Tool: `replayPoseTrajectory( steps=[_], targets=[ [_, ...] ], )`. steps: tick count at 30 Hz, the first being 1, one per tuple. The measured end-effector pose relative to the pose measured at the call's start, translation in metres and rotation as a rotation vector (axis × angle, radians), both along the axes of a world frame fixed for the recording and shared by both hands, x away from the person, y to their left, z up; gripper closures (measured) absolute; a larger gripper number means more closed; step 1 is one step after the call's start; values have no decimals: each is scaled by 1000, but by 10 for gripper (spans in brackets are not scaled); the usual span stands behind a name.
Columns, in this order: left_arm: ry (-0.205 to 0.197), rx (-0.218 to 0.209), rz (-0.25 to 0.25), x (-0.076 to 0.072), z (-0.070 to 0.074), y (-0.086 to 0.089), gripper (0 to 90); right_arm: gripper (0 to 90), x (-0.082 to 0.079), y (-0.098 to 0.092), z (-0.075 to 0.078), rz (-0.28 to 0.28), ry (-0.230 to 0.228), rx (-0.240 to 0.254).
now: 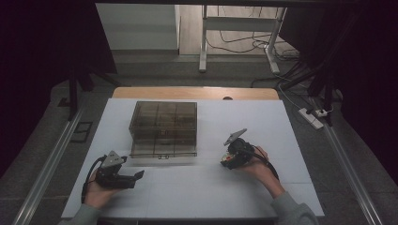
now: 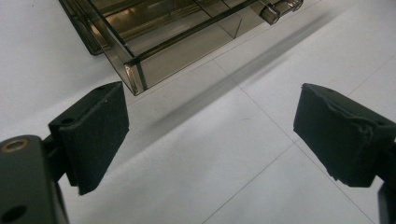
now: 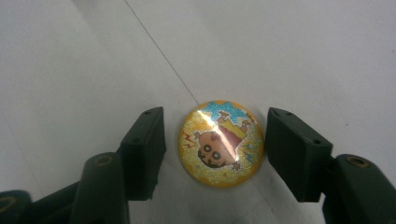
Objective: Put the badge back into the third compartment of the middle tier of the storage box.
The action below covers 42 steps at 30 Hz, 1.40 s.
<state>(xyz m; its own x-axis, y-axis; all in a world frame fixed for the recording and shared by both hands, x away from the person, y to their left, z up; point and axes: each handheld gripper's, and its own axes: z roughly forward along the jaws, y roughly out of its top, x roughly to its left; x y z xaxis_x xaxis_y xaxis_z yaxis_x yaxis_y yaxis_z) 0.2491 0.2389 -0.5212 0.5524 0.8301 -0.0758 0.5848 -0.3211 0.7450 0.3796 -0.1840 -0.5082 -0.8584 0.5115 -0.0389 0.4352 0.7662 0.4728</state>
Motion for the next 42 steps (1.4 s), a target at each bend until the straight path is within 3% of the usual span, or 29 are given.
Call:
replayPoseTrajectory(
  steps=[3, 25, 42],
  targets=[
    [0, 0, 1, 0, 0, 0, 107, 463, -1, 1, 1, -3, 0, 2],
    [2, 0, 1, 0, 0, 1, 108, 471, -2, -1, 3, -13, -15, 28],
    [1, 2, 1, 0, -1, 1, 108, 470, -4, -16, 26, -56, -94, 173]
  ],
)
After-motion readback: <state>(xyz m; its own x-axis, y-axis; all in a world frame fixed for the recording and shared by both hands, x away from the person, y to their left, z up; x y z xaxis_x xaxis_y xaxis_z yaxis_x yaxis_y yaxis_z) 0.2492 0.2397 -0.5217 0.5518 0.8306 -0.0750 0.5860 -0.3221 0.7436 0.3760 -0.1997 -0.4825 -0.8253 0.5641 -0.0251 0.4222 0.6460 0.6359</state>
